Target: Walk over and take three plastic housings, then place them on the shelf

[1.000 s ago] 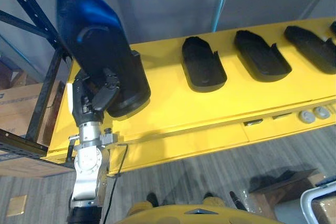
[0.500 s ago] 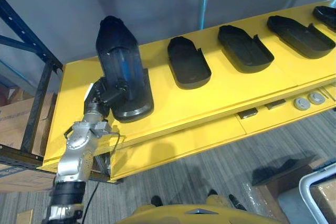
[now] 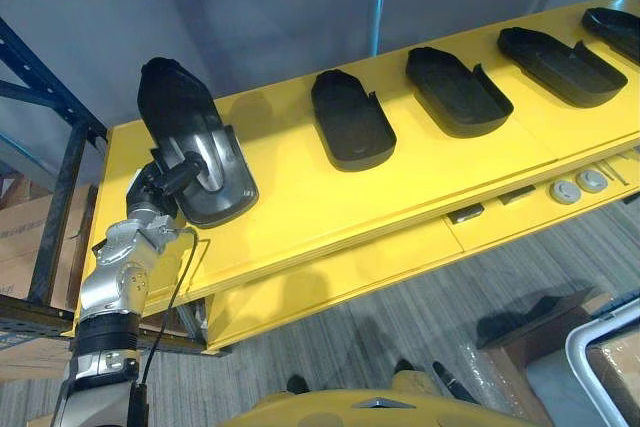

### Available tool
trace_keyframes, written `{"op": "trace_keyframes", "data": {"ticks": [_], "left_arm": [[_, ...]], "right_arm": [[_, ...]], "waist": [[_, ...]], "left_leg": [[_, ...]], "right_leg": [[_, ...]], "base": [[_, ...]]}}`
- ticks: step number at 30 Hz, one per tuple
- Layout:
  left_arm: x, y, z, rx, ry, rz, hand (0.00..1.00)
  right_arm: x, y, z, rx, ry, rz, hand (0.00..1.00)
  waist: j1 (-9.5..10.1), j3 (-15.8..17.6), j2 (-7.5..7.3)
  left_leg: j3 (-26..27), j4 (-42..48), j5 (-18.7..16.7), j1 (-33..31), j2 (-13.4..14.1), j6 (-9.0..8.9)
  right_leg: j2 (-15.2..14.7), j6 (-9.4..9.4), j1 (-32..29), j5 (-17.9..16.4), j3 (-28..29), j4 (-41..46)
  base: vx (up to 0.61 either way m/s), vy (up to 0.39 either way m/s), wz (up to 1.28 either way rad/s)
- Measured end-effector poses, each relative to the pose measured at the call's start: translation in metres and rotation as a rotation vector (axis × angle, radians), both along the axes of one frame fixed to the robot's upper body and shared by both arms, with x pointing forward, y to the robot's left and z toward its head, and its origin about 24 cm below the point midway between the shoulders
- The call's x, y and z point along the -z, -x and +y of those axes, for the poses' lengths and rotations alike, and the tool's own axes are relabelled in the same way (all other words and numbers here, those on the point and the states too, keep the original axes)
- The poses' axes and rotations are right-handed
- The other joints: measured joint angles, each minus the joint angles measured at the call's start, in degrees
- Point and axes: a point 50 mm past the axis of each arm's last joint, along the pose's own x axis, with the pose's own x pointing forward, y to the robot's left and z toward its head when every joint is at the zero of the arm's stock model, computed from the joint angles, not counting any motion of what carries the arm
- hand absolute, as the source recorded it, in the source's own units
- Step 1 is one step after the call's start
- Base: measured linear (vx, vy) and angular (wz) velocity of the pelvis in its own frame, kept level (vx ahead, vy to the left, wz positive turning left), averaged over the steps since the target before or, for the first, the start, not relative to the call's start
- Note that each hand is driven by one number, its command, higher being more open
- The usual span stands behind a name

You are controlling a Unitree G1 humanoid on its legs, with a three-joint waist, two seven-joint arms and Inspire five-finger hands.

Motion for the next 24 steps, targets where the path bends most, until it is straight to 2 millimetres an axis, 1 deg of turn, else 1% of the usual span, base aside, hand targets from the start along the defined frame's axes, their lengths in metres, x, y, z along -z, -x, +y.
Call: {"op": "trace_keyframes", "data": {"ticks": [1,3,6,7,12,14,16,18,22,24], "left_arm": [[0.004,0.0,0.001,0.011,0.01,0.018,0.0],[0.01,0.002,0.002,0.021,0.024,0.044,0.0],[0.006,-0.003,0.004,0.059,0.03,0.042,0.0],[0.005,-0.003,0.007,0.066,0.022,0.047,0.0],[-0.004,-0.01,0.008,0.107,0.024,0.025,0.0],[-0.008,-0.013,0.007,0.114,0.022,0.009,0.0],[-0.02,-0.02,0.006,0.128,0.01,-0.026,0.0],[-0.027,-0.025,0.005,0.136,-0.002,-0.047,0.0],[-0.04,-0.03,0.001,0.155,-0.018,-0.091,0.0],[-0.045,-0.034,-0.002,0.169,-0.029,-0.106,0.0]], "right_arm": [[-0.001,-0.002,-0.001,-0.003,0.005,-0.009,1.0],[-0.002,-0.005,-0.002,-0.008,0.01,-0.022,1.0],[-0.003,-0.01,-0.002,-0.027,0.012,-0.033,1.0],[-0.004,-0.015,-0.002,-0.045,0.01,-0.046,1.0],[-0.006,-0.026,-0.001,-0.103,-0.002,-0.081,1.0],[-0.007,-0.031,0.001,-0.153,-0.011,-0.103,1.0],[-0.009,-0.042,0.005,-0.235,-0.015,-0.122,1.0],[-0.009,-0.049,0.009,-0.268,-0.024,-0.141,1.0],[-0.012,-0.065,0.013,-0.313,-0.023,-0.18,1.0],[-0.014,-0.072,0.014,-0.337,-0.021,-0.197,1.0]], "waist": [[0.09,0.1,-0.02],[-0.05,0.1,0.02],[0.17,0.5,0.3],[0.0,1.2,0.52],[0.02,3.1,1.6],[-0.04,3.6,1.56],[0.03,4.5,1.23],[0.05,5.4,0.78],[0.07,6.3,0.4],[0.51,6.8,0.21]], "left_leg": [[0.2,0.0,0.3,0.2,0.0,0.36],[0.4,0.0,0.3,0.4,0.0,0.36],[0.3,0.0,0.3,0.4,0.0,0.37],[0.3,0.0,0.3,0.4,0.0,0.39],[-0.3,0.1,0.7,0.2,0.1,0.36],[-0.6,0.4,0.7,-0.6,0.2,0.34],[-1.6,1.2,0.7,-2.1,0.2,0.35],[-2.3,1.9,0.7,-2.7,0.2,0.32],[-3.6,2.3,1.1,-4.6,0.1,0.32],[-3.8,2.5,1.1,-5.0,0.1,0.27]], "right_leg": [[0.0,0.0,0.0,0.0,-0.1,0.1],[0.0,0.01,0.0,0.0,0.0,0.1],[0.0,0.01,0.0,0.0,-0.1,0.2],[0.0,0.01,-0.1,0.0,-0.1,0.3],[-0.1,-0.05,-0.3,-0.4,-0.8,0.7],[-0.1,-0.07,-1.0,-0.9,-0.9,1.5],[-0.3,-0.1,-2.3,-1.6,-1.5,3.1],[-0.5,-0.26,-2.7,-2.1,-1.9,4.1],[-0.9,-0.51,-4.4,-3.1,-3.0,6.1],[-1.0,-0.64,-5.1,-3.5,-3.0,7.1]], "base": [[-0.03,0.015,-0.07],[-0.02,0.009,-0.05],[0.0,0.0,0.0],[0.0,0.0,0.0],[0.01,-0.002,0.06],[0.0,-0.007,0.11],[0.0,-0.013,0.21],[-0.02,-0.008,0.18],[-0.02,-0.016,0.19],[-0.01,-0.01,0.07]]}}
